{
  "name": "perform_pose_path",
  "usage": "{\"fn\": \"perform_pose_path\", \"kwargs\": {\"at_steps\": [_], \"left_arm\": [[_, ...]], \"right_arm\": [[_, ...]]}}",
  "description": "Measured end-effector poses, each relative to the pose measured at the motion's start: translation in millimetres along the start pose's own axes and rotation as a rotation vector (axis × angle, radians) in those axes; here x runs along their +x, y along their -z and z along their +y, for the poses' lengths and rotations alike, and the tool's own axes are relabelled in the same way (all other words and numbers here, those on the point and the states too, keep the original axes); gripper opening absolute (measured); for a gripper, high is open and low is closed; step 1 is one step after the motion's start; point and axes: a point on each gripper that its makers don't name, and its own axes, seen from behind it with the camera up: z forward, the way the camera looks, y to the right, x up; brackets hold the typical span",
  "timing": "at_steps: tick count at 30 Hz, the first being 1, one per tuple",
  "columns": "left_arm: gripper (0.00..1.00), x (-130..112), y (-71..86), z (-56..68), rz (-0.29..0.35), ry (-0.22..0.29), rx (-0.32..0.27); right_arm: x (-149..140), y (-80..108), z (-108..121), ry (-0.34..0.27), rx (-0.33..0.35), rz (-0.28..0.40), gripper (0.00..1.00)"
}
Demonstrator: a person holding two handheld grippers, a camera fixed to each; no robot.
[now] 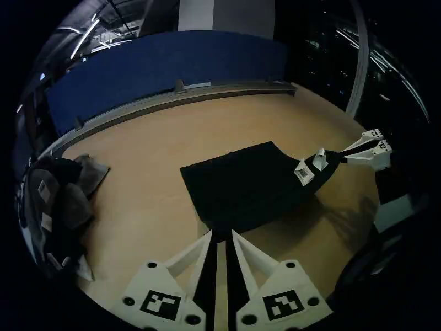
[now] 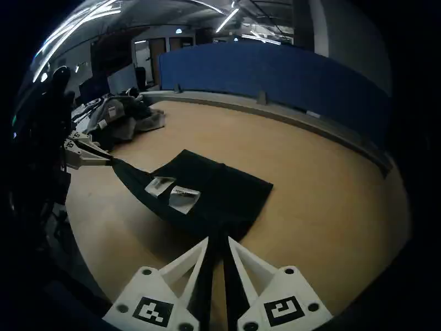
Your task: Fold towel
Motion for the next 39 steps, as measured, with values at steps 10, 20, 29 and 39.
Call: {"fn": "perform_pose_path", "kwargs": {"at_steps": [10,20,29,39], "left_arm": [[0.1,13.5,17.7,4.3,0.02,-0.003,0.015],[0.1,20.1,33.4,7.6,0.029,0.02,0.015],[0.1,17.7,38.1,12.1,0.022,0.019,0.018],[0.1,16.0,35.4,13.9,0.016,0.021,0.018]], "right_arm": [[10.8,19.0,-4.1,0.005,0.004,0.003,0.1],[19.2,31.0,-6.9,-0.011,0.007,0.015,0.1],[17.9,32.4,-8.9,-0.006,0.005,0.012,0.1],[12.5,31.8,-6.7,-0.007,0.005,0.006,0.1]]}}
